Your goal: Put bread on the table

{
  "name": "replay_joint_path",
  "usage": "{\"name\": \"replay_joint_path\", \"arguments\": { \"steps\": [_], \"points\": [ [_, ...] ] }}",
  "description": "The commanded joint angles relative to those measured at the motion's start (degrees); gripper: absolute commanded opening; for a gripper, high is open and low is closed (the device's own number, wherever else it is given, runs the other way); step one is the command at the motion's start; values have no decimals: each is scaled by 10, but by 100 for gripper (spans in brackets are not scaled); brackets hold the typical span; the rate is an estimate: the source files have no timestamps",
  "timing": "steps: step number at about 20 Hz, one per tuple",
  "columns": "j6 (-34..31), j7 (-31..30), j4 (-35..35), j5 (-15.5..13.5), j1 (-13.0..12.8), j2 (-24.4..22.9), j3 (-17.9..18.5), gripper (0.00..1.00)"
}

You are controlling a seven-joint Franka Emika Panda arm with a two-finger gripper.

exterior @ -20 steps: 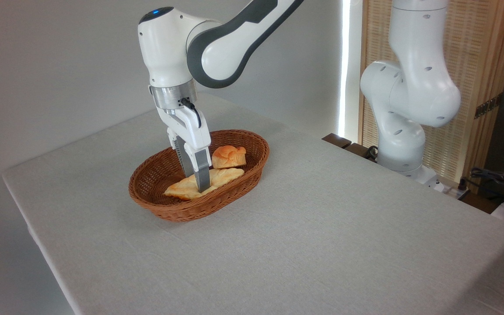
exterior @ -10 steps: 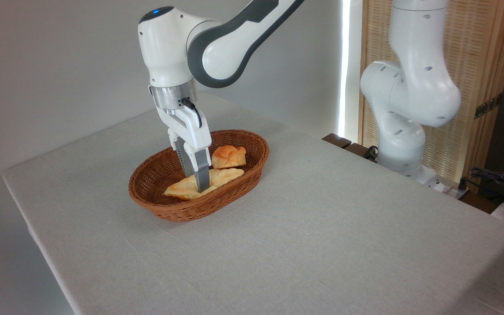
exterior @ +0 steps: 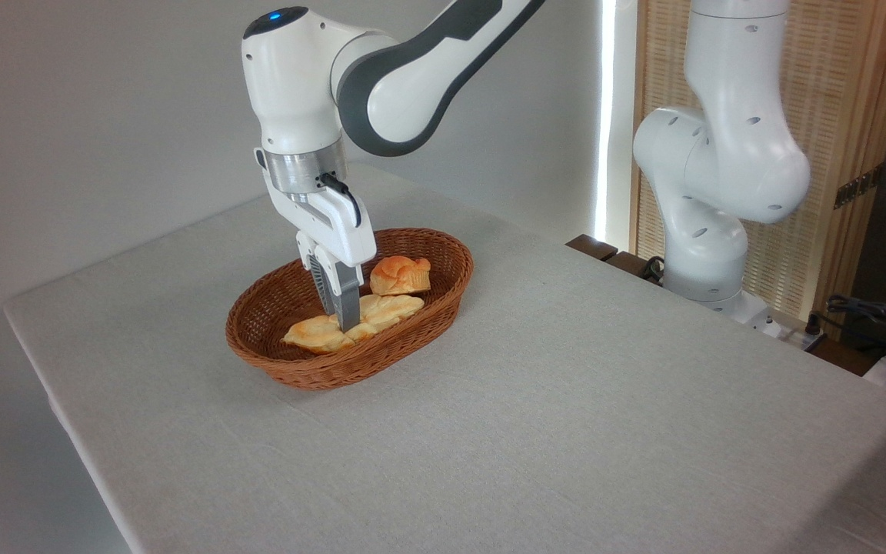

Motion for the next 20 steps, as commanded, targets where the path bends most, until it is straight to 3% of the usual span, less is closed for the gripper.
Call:
{"name": "replay_joint_path", "arguments": {
  "steps": [1, 4, 11, 14, 20],
  "points": [
    [-10, -1, 9, -12, -1, -2, 6, 6],
    [-10, -1, 18, -32, -1, -2, 16, 6],
    [-54, 1, 55, -41, -1, -3, 33, 5],
    [-131, 10, 86, -41, -1, -3, 58, 5],
    [-262, 105, 156, -47, -1, -12, 118, 6]
  ]
}}
